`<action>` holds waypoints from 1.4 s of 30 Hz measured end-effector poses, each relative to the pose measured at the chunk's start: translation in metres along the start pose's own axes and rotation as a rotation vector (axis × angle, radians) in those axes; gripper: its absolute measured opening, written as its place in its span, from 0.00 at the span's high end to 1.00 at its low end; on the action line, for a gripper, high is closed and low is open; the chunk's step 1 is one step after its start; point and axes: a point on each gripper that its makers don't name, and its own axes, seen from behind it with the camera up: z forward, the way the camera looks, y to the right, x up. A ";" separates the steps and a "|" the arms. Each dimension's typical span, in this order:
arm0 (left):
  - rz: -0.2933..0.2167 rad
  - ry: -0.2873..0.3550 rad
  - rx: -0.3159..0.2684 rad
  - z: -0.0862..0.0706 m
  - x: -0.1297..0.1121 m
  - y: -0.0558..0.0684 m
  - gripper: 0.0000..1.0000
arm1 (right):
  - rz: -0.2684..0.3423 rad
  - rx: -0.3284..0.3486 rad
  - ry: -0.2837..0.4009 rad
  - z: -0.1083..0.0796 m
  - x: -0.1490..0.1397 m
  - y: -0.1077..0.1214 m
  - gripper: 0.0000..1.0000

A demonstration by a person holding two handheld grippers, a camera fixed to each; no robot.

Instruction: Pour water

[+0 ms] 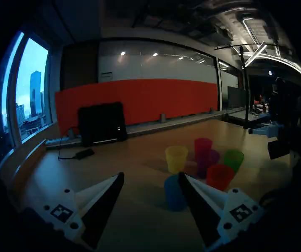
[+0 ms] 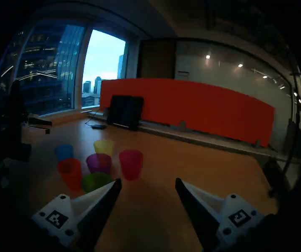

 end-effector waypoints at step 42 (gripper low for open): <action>-0.085 0.218 0.361 -0.027 0.027 -0.049 0.04 | 0.087 -0.416 0.285 -0.024 0.065 0.031 0.00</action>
